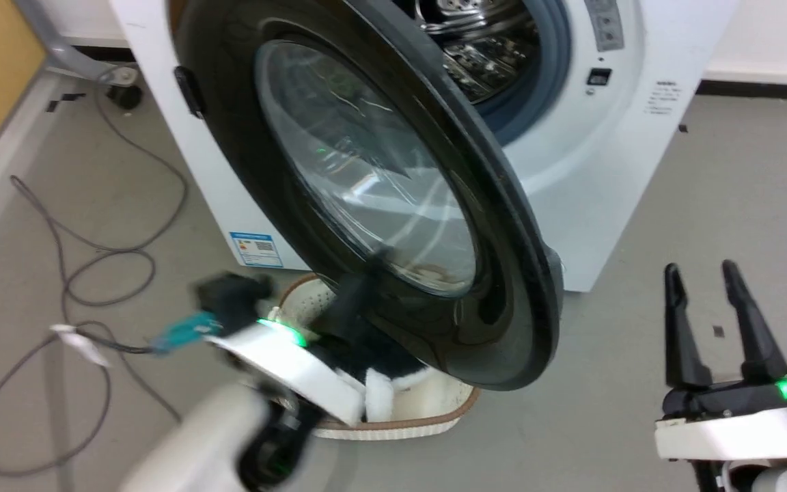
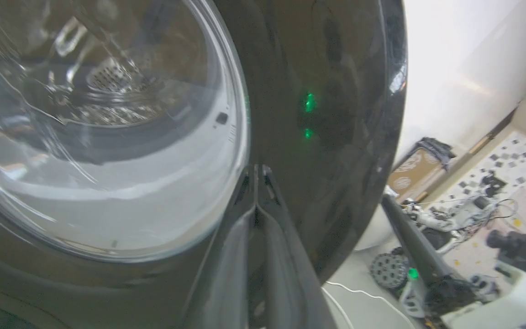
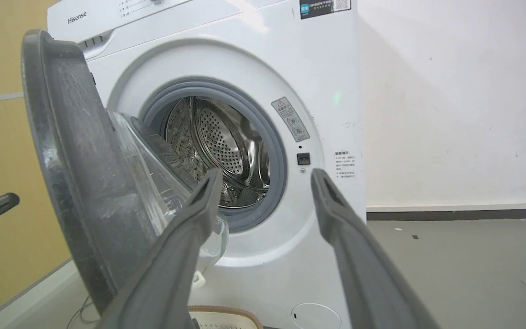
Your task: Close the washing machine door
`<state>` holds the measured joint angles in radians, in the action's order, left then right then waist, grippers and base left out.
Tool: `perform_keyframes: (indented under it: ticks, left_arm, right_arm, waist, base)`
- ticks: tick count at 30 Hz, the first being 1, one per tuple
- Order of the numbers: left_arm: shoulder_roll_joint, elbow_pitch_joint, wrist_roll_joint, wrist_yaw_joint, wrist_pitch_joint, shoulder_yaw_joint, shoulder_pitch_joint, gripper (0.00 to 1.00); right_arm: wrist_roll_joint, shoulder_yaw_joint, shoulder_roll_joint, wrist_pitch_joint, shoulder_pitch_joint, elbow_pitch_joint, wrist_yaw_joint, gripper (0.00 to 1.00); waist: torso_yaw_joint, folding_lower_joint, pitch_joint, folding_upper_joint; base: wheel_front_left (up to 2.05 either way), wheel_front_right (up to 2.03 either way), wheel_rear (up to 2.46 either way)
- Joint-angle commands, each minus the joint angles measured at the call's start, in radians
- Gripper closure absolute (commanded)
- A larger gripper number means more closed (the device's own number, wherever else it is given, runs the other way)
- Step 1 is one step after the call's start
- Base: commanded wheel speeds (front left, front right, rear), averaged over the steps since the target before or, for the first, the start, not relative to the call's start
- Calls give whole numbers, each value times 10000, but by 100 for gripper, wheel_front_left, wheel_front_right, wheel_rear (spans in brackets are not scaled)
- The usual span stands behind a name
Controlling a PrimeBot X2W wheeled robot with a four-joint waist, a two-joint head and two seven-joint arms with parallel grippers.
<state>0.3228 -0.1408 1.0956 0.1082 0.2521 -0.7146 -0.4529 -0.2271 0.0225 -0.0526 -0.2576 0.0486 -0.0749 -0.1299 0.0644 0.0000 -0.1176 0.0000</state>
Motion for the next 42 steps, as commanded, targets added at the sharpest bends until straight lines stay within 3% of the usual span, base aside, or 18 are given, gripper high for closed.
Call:
perform_keyframes:
  ticks: [1,5,11,12,13,14,16,17,18,19,20,27,34,37,42]
  left_arm:
    - [182,-112,-513,-327,69,232,-112,100]
    - [461,235,-3120,-2226,91,1747,23,100]
    - [639,1400,-5996,-4283,95,3724,1218,100]
    - [757,1503,-6473,-4598,95,3921,1491,77]
    - [795,1602,-6803,-4874,95,4108,1759,23]
    - [757,1782,-7027,-5108,95,4361,1991,0]
    - [802,1991,-7484,-5379,96,4688,2501,0]
    - [827,2073,-7695,-5466,96,4788,2732,0]
    - [786,2166,-7797,-5524,96,4912,2954,0]
    - [715,2240,-7832,-5565,96,5061,3169,0]
    - [643,2290,-7853,-5573,96,5207,3360,0]
    - [131,2345,-8464,-5185,96,5877,4294,0]
    - [-627,2281,-8817,-4689,97,6310,4908,0]
    - [-879,2215,-8996,-4435,97,6395,4936,0]
    - [-1246,2131,-9294,-4083,97,6472,4843,0]
  right_arm:
    - [-69,68,24,-42,37,-126,-8,0]
    - [-65,301,24,-42,234,-557,-8,0]
    - [90,395,24,-42,726,-1226,-8,0]
    - [112,383,24,-42,829,-1333,-8,0]
    - [141,350,24,-42,937,-1451,-8,0]
    - [139,311,24,-42,1049,-1575,-8,0]
    - [148,123,24,-42,1286,-1852,-8,0]
    - [213,-3,24,-42,1393,-1985,-8,0]
    - [247,-135,24,-42,1504,-2120,-8,23]
    - [256,-263,24,-42,1617,-2267,-8,67]
    - [260,-396,24,-42,1710,-2400,-8,100]
    - [-239,-2048,-466,-42,2158,-2910,-8,100]
    - [-415,-4240,-1588,-42,2001,-1920,-8,100]
    - [28,-4630,-1940,-42,1821,-1236,-8,100]
    - [260,-4490,-1954,-42,1286,-294,-8,100]
  waist:
    - [98,0,70,0]
    - [271,0,128,0]
    - [407,0,180,0]
    - [428,0,186,0]
    - [452,0,189,0]
    - [477,0,187,0]
    - [521,0,183,0]
    - [547,0,187,0]
    - [574,0,190,0]
    - [605,0,190,0]
    - [653,0,186,0]
    - [903,0,164,0]
    - [1051,0,229,0]
    - [1117,0,214,0]
    - [1150,0,166,0]
  base:
    - [0,0,0]
    - [0,0,0]
    - [0,0,0]
    - [0,0,0]
    - [0,0,0]
    - [0,0,0]
    - [0,0,0]
    - [0,0,0]
    - [0,0,0]
    - [0,0,0]
    - [0,0,0]
    - [0,0,0]
    - [0,0,0]
    - [0,0,0]
    - [0,0,0]
